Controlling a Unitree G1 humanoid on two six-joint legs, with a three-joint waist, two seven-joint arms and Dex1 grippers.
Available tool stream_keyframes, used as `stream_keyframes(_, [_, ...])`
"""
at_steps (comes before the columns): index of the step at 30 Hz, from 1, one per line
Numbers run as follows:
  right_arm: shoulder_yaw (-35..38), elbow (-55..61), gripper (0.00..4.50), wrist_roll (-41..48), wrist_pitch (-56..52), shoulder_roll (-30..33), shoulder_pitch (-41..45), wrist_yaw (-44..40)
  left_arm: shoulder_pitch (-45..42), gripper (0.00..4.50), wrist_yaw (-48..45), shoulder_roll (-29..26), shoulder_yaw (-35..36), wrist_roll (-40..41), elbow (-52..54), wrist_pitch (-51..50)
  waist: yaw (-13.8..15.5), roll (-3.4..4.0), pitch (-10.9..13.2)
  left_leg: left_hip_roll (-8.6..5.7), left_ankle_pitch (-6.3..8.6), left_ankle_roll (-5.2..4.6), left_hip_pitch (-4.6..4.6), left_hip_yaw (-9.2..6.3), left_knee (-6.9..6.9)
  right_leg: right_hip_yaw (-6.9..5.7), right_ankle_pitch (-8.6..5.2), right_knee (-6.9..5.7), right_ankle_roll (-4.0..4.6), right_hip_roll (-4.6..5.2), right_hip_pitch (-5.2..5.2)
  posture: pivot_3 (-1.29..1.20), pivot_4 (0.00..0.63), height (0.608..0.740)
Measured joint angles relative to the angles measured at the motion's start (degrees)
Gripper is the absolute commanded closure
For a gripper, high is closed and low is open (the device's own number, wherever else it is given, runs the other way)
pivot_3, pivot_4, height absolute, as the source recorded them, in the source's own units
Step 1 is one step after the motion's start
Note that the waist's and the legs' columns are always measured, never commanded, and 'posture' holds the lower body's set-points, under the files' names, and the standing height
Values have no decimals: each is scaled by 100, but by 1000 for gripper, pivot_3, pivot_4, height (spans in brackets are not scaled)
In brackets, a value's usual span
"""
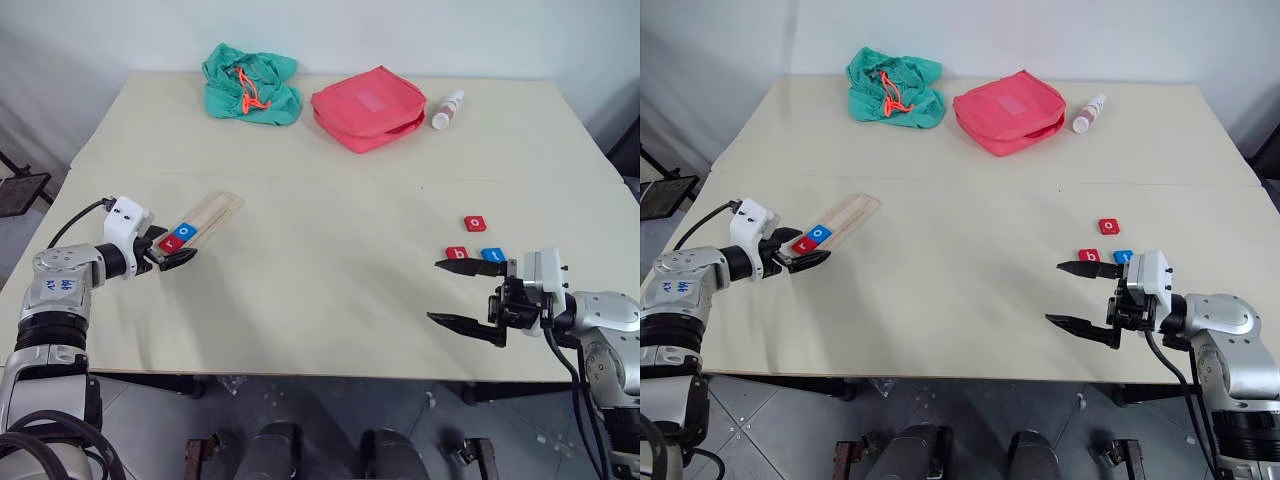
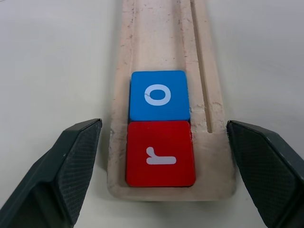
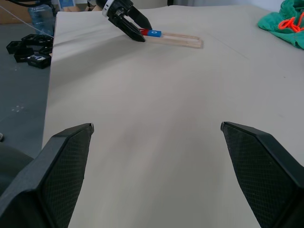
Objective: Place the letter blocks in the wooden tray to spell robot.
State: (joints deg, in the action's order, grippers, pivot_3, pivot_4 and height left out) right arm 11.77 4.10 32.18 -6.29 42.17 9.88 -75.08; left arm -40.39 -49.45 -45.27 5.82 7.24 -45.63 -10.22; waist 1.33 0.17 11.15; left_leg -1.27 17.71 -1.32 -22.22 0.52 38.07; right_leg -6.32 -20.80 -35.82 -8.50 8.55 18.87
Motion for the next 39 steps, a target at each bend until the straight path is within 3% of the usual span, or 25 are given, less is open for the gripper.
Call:
stream_keyframes(35, [-5,0,0,-21,-16,0,56,223,-299,17,-5,125,-272,-270,266,-996,35,2,-2,-5,-2,-2,10,-8,10,1,0,-5,0,2,-17,0,150,740])
stream_keyframes(39, [-7,0,0,-30,-21,0,57,232,-318,880,-30,119,-364,-314,275,-1040,33,14,-9,-5,-2,-2,12,-7,9,2,0,-5,0,2,-18,0,150,740])
